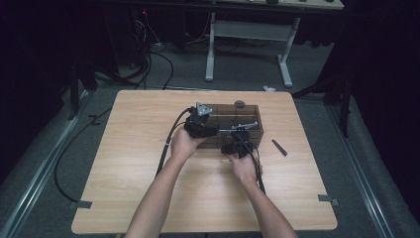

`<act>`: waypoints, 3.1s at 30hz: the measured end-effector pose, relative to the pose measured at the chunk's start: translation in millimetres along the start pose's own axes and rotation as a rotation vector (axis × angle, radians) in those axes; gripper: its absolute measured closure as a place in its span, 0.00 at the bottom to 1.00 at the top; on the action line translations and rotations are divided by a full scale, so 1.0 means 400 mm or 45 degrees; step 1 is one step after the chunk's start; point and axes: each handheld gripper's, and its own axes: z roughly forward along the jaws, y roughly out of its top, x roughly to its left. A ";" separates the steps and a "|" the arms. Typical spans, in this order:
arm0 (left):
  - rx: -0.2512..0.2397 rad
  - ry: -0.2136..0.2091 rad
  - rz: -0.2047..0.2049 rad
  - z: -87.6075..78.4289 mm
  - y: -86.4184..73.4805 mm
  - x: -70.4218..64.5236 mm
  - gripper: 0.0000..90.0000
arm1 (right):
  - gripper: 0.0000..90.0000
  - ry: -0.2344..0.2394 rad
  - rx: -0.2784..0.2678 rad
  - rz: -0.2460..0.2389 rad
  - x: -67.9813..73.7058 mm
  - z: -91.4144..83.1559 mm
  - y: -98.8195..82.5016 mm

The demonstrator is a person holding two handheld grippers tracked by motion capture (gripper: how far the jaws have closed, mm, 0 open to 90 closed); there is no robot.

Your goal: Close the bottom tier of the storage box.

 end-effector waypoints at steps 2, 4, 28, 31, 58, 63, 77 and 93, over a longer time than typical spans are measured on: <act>-0.001 0.000 0.000 0.000 0.000 0.000 0.43 | 0.57 0.009 -0.001 0.011 -0.001 0.005 0.000; -0.001 0.000 0.001 0.000 -0.001 0.000 0.44 | 0.57 0.005 -0.006 0.019 0.000 0.009 0.000; -0.011 0.007 0.000 -0.003 -0.005 -0.003 0.45 | 0.63 -0.034 -0.009 0.073 0.010 0.021 0.000; -0.019 0.009 -0.004 -0.003 -0.007 -0.004 0.45 | 0.63 -0.032 -0.005 0.068 0.010 0.019 -0.001; -0.012 0.020 -0.011 -0.003 -0.005 -0.007 0.45 | 0.63 -0.007 -0.001 0.030 0.008 0.001 -0.036; -0.011 0.021 -0.010 -0.003 -0.005 -0.007 0.46 | 0.63 0.008 -0.010 0.021 0.005 -0.002 -0.049; -0.003 0.030 -0.014 -0.007 -0.004 -0.012 0.47 | 0.63 0.035 -0.021 -0.001 0.005 -0.013 -0.076; 0.007 0.035 -0.017 -0.007 -0.002 -0.013 0.47 | 0.56 0.086 -0.092 -0.043 -0.023 -0.039 -0.096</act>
